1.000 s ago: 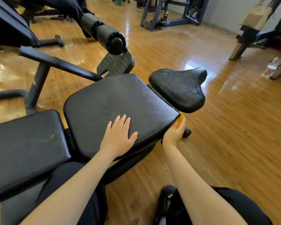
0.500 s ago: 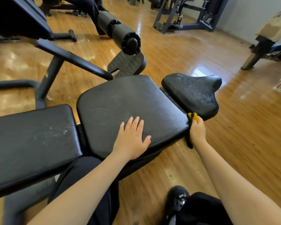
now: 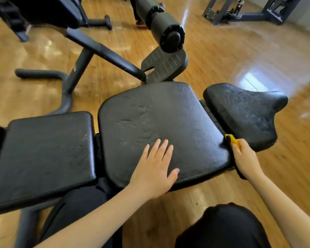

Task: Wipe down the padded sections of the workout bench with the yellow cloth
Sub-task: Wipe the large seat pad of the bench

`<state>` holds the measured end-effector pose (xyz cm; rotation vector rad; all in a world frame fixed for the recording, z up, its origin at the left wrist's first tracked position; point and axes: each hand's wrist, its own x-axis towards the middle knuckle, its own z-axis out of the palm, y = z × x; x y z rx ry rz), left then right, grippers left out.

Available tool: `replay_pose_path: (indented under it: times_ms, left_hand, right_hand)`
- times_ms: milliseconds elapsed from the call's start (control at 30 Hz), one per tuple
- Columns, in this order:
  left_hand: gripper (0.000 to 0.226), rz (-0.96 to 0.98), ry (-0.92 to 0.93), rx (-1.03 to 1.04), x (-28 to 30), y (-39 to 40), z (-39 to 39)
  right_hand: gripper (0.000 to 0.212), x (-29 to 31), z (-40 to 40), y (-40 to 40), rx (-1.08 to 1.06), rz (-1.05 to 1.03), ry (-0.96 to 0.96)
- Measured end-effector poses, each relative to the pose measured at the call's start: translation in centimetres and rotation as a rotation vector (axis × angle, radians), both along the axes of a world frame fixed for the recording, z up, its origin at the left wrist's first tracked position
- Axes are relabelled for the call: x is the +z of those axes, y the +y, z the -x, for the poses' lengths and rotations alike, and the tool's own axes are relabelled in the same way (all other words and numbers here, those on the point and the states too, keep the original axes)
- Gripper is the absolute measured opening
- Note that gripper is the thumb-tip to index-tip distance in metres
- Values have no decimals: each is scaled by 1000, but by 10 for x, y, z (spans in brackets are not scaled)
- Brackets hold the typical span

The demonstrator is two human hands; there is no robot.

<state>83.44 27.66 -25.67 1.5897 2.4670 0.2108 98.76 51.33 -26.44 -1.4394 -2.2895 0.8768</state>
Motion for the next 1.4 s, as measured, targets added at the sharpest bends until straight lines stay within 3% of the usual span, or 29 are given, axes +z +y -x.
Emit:
replay_pose_path:
  times_ms: [267, 367, 533, 733, 1067, 1167, 1267, 1400]
  left_hand:
    - [71, -7, 5, -3, -3, 0, 2]
    - [81, -15, -1, 8, -3, 2, 1]
    - [63, -2, -70, 99, 5, 8, -11]
    - [60, -15, -87, 116, 15, 19, -9]
    - [60, -59, -17, 279, 4, 109, 60]
    - [60, -73, 0, 283, -2, 110, 61]
    - [61, -76, 16, 281, -3, 111, 63]
    - [62, -91, 17, 290, -5, 110, 63]
  right_hand:
    - [22, 6, 3, -5, 11, 39, -1]
    - [22, 11, 2, -3, 53, 91, -27]
    - [23, 14, -3, 0, 112, 50, -39]
    - [25, 19, -5, -2, 133, -27, 55]
    - [22, 29, 85, 50, 295, -251, -390]
    - [36, 47, 104, 80, 329, -206, -200]
    - [30, 51, 146, 114, 206, -12, 126]
    - [23, 31, 202, 129, 244, 223, 283]
